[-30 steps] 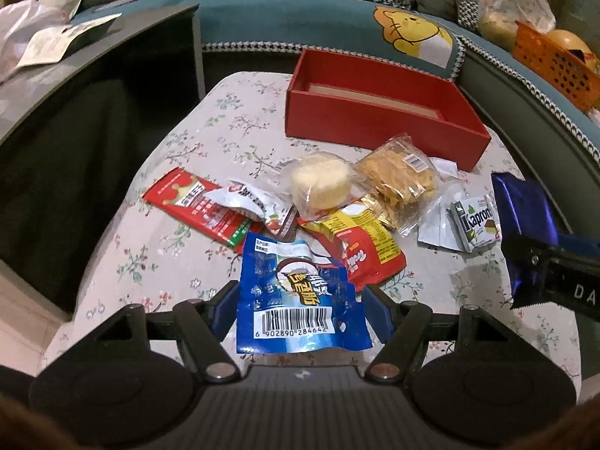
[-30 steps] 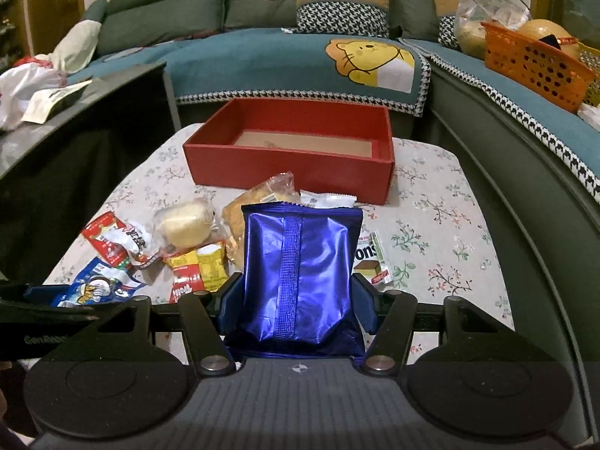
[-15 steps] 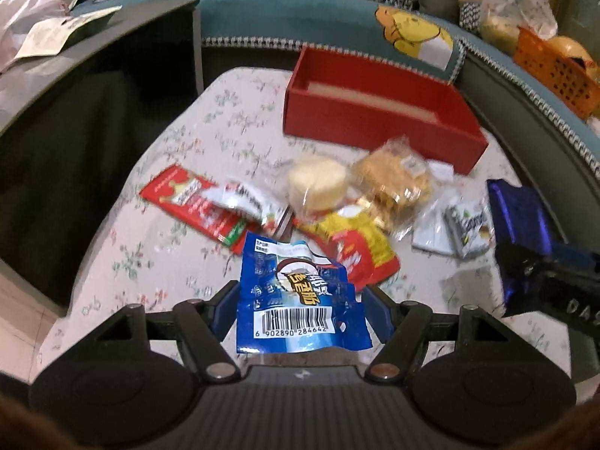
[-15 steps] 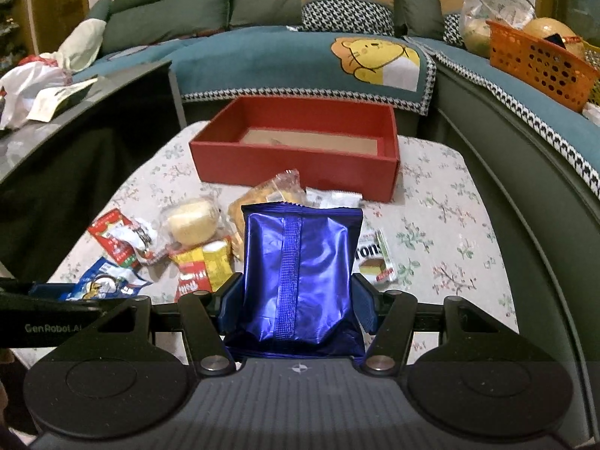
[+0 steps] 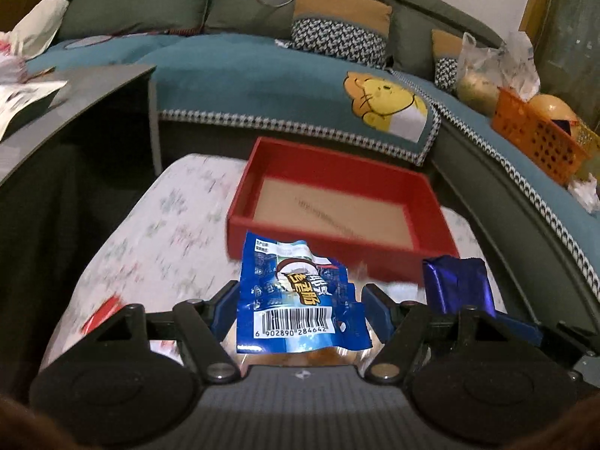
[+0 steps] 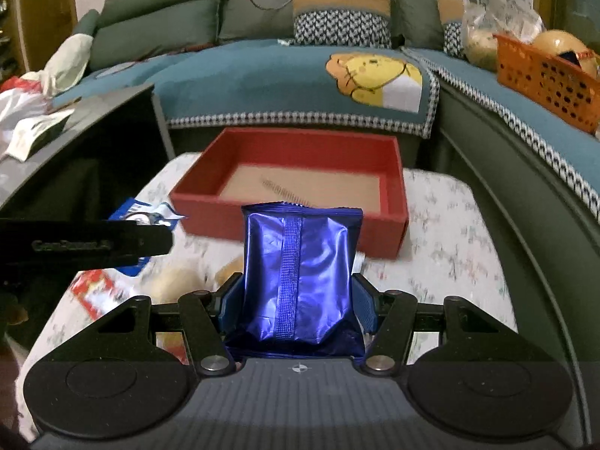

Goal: Organize snacks
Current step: 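Lift both held packets and carry them over the red tray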

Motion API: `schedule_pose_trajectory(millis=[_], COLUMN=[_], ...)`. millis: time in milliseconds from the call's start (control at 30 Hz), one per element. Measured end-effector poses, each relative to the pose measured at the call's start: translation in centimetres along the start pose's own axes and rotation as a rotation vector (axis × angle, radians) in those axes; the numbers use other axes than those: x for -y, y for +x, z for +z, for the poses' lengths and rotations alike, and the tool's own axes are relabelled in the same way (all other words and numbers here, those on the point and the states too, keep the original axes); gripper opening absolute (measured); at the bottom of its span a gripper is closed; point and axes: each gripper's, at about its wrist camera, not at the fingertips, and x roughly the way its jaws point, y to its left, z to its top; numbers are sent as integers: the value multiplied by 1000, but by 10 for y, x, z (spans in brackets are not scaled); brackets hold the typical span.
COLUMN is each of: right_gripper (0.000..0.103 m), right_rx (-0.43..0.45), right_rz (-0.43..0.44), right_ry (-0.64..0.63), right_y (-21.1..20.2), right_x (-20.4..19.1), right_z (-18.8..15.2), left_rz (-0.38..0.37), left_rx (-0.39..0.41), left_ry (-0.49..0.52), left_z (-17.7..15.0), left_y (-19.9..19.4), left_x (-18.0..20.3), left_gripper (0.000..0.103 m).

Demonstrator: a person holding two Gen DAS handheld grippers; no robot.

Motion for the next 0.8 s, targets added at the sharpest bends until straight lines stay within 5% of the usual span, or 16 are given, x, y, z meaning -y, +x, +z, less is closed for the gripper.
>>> schedule_pose_trajectory(millis=[800], right_gripper=[67], right_rx=[-51], right_rz=[-52], right_ry=[62], right_y=[98], right_x=[27], right_z=[72], left_rz=[41], left_rx=[10], left_ry=[6], left_z=[69], left_y=[113], left_x=[21], left_gripper=[88])
